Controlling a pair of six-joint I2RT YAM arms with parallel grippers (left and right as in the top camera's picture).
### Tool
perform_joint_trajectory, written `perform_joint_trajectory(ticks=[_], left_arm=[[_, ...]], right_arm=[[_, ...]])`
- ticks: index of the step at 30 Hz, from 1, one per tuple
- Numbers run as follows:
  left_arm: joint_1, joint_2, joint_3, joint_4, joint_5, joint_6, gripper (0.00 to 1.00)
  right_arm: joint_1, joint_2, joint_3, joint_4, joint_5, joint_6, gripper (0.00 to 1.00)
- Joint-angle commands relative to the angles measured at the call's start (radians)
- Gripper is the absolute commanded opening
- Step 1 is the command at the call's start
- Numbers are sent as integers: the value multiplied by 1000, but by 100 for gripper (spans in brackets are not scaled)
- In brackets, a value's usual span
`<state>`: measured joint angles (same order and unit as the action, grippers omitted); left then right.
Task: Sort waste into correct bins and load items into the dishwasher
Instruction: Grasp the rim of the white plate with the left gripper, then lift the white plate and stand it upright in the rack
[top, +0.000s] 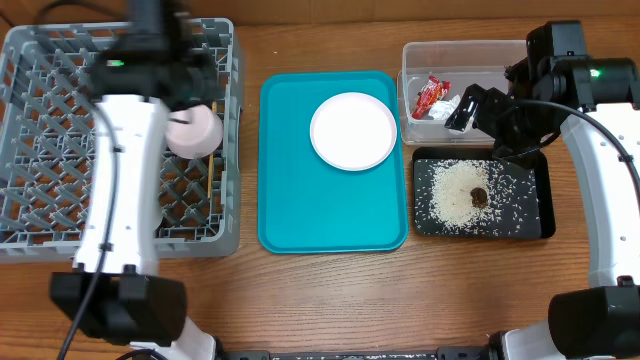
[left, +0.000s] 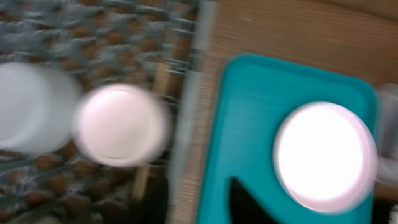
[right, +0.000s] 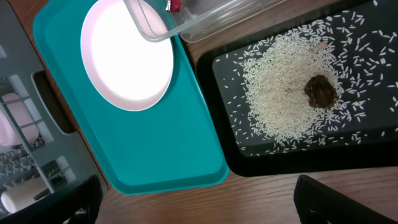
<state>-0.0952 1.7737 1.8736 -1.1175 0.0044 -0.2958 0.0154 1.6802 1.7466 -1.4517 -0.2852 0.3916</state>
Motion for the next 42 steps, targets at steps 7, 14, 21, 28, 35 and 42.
perform_joint_trajectory(ticks=[7,14,21,28,35,42], left_arm=[[-238,196,-13,14,-36,-167,70],[-240,385,-13,71,108,-243,57],[-244,519,-13,98,172,-243,48],[-236,537,-2,82,172,-243,4],[-188,366,103,-40,37,-227,4],[-145,107,187,-136,-399,-153,4]], right_arm=[[2,-35,21,9,-9,-3,100],[2,-35,21,2,-8,-3,100],[2,-35,21,2,-9,-3,100],[2,-35,21,0,-9,-3,100],[2,-35,21,2,-8,-3,100],[2,-35,21,2,-8,-3,100]])
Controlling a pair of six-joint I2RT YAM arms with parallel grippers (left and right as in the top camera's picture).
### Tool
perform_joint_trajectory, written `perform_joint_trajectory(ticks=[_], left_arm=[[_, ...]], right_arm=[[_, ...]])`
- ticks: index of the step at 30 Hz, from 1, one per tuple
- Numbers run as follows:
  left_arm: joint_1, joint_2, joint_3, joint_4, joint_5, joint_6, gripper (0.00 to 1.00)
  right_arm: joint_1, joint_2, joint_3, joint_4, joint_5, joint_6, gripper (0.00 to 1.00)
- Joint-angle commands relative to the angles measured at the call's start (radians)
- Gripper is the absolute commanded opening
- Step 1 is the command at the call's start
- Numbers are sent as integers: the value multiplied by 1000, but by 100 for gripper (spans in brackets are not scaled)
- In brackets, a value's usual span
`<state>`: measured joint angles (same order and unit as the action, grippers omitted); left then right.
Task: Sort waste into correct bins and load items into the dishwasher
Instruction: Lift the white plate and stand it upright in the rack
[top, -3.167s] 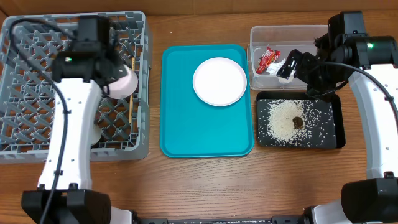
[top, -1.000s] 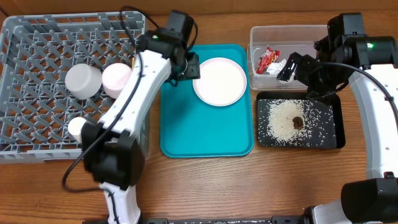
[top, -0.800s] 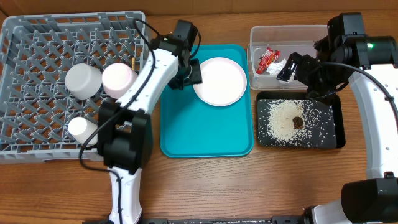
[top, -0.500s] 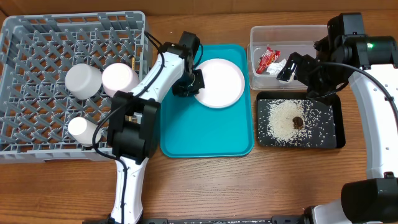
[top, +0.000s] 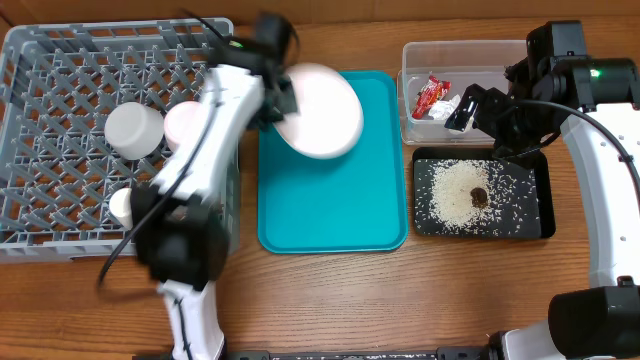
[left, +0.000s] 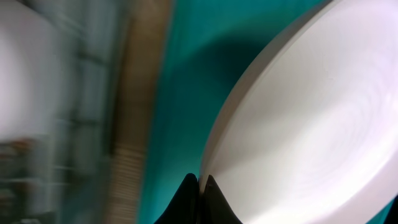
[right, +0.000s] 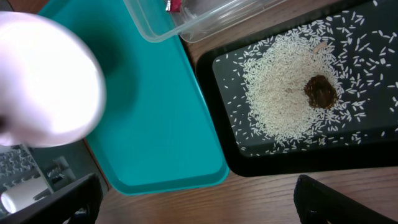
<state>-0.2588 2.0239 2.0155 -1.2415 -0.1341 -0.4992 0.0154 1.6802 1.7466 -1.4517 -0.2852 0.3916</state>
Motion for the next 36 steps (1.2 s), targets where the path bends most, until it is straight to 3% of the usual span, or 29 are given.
perform_joint_trajectory(ticks=[1,7,10,19,33,36], left_arm=[[29,-172,45,-14,-318,65,4],[139,-242,45,13,-628,163,4],[188,-222,41,60,-693,238,4],[275,-182,40,83,-869,248,4],[284,-180,26,137,-751,266,4],[264,-180,12,139,-727,204,4]], right_arm=[[2,-35,21,2,-8,-3,100],[2,-35,21,2,-8,-3,100],[2,-35,21,3,-8,-3,100],[2,-35,21,-3,-8,-3,100],[2,-35,21,6,-8,-3,100],[2,-35,21,6,-8,-3,100]])
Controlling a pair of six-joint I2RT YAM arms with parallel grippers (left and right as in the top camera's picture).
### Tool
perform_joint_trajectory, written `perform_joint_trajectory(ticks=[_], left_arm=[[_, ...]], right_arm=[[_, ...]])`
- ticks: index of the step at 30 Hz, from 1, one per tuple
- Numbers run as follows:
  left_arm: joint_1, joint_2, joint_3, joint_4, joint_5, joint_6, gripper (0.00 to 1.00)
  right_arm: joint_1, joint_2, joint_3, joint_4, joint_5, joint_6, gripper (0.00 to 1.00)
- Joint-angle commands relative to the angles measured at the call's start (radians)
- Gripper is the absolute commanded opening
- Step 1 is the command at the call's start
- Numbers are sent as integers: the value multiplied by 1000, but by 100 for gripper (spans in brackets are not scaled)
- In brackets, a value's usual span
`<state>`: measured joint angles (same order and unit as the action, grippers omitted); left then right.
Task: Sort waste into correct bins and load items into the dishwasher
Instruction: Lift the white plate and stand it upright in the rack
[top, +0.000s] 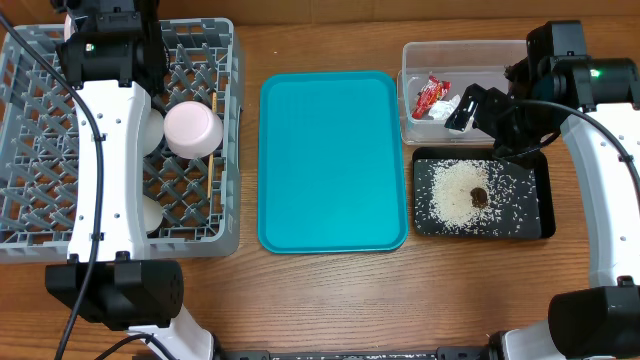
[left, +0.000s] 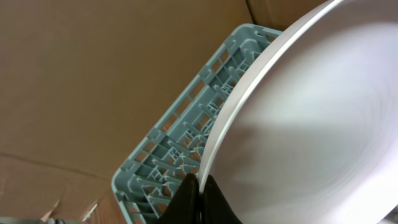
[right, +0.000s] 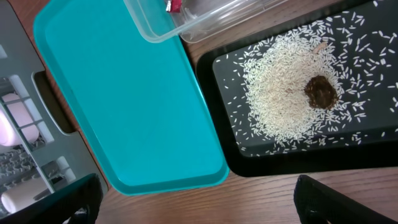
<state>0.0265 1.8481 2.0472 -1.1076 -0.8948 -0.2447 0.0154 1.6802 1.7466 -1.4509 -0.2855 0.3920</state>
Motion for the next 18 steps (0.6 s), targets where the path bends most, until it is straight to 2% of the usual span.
perform_joint_trajectory(ticks=[1,10,14,18], left_arm=[[-30,0,-25,10,34,-74,4],[-109,129,-31,89,15,-107,4],[-150,207,-31,118,-71,-106,4],[-174,269,-31,200,-109,-42,4]], right_arm=[[2,-35,21,5,-8,-3,100],[2,-35,21,5,-8,1,100],[2,-35,21,5,-8,1,100],[2,-35,21,4,-9,1,100]])
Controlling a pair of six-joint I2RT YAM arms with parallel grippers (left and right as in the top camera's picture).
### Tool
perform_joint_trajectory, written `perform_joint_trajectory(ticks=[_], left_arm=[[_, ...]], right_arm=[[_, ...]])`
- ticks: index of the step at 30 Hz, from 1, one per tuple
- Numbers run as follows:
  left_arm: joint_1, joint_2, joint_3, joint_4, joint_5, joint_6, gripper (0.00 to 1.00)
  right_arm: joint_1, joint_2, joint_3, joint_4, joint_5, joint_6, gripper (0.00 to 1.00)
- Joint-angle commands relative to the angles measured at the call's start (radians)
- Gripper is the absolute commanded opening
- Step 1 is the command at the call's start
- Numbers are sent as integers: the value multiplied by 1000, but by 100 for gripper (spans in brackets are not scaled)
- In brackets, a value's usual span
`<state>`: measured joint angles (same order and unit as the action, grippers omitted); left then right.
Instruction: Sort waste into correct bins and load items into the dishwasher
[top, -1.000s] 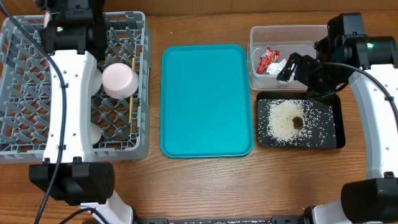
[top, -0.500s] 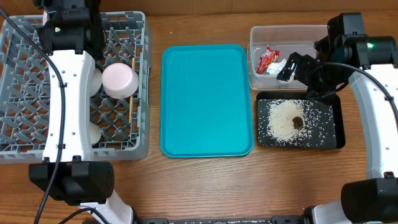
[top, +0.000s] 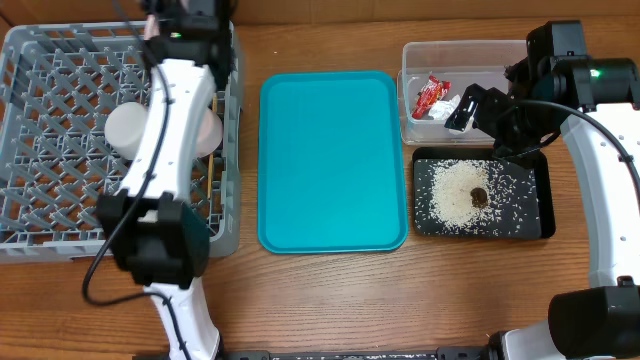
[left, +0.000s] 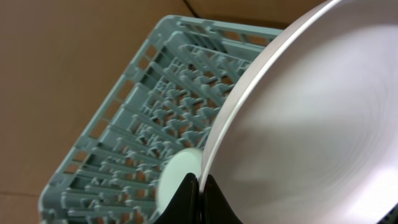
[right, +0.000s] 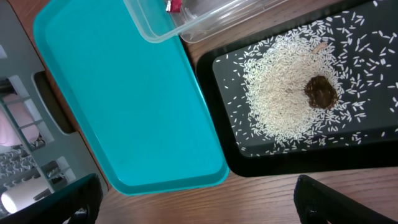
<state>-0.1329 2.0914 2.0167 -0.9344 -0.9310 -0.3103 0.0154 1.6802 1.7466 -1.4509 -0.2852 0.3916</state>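
My left gripper (left: 200, 184) is shut on the rim of the white plate (left: 298, 118), which fills most of the left wrist view and is tilted over the grey dish rack (left: 112, 143). Overhead, the left gripper (top: 188, 20) is above the rack's (top: 60, 200) back right corner; the plate itself cannot be made out there. A white cup (top: 128, 130) and a pink cup (top: 208, 135) sit in the rack. My right gripper (right: 202, 205) stands open and empty, and overhead the right gripper (top: 470, 108) hangs between the two bins.
The teal tray (top: 333, 160) lies bare at the middle. A clear bin (top: 470, 60) at the back right holds wrappers (top: 432, 95). In front of it a black tray (top: 484, 234) holds rice (top: 460, 195) and a brown lump (top: 479, 196).
The left gripper, still shut on the plate, has moved from the rack's back left to its back right. The white cup now shows beside the arm. The right arm has not moved.
The plate first lay on the teal tray while my left gripper was over the rack. Then the left gripper held it by the rim above the tray's left side. Then the tray was bare and the plate was over the rack's back, where it still is.
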Motion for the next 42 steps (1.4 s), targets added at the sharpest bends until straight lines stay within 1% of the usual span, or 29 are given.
perform_joint_trajectory(ticks=[1,6,7,8,9,10,11,14,16,19,21,22,23,26,28,31,34,36,37,39,42], left_arm=[[-18,33,0,35,-73,26,4],[-25,45,0,45,-63,18,4],[-27,45,0,45,-63,19,7],[-29,45,0,41,-63,19,12],[-31,45,0,36,-64,19,23],[-34,45,0,27,-64,19,36],[-38,44,0,19,-66,19,45],[-48,32,12,-9,-67,18,59],[-54,14,30,-31,-56,18,65],[-61,-48,57,-85,-17,14,68],[-63,-113,70,-112,37,7,80],[-63,-154,70,-118,78,7,97],[-63,-190,70,-127,118,8,100],[-63,-305,70,-167,251,8,100],[-63,-378,70,-216,354,8,100],[-64,-482,70,-299,460,18,100],[-64,-581,70,-386,488,19,98],[-64,-651,70,-462,492,15,100],[-64,-704,70,-523,515,3,100],[-64,-766,70,-589,549,-32,100],[-64,-850,69,-659,608,-46,100]], right_arm=[[2,-35,21,4,-9,2,100],[2,-35,21,3,-10,5,100],[2,-35,21,2,-10,5,100],[2,-35,21,2,-10,5,100],[2,-35,21,2,-10,5,100],[2,-35,21,2,-10,5,100],[2,-35,21,1,-10,5,100],[2,-35,21,1,-10,5,100],[2,-35,21,2,-9,5,100],[2,-35,21,1,-9,5,100],[2,-35,21,1,-9,5,100],[2,-35,21,1,-9,4,100],[2,-35,21,2,-9,4,100],[2,-35,21,6,-9,4,100],[2,-36,22,14,-9,4,100],[2,-58,37,34,-9,-29,100],[2,-115,83,59,-8,-62,100],[2,-174,118,86,-8,-80,100],[2,-226,137,107,-8,-86,100],[2,-295,147,137,-8,-86,100],[2,-397,147,169,-8,-86,100]])
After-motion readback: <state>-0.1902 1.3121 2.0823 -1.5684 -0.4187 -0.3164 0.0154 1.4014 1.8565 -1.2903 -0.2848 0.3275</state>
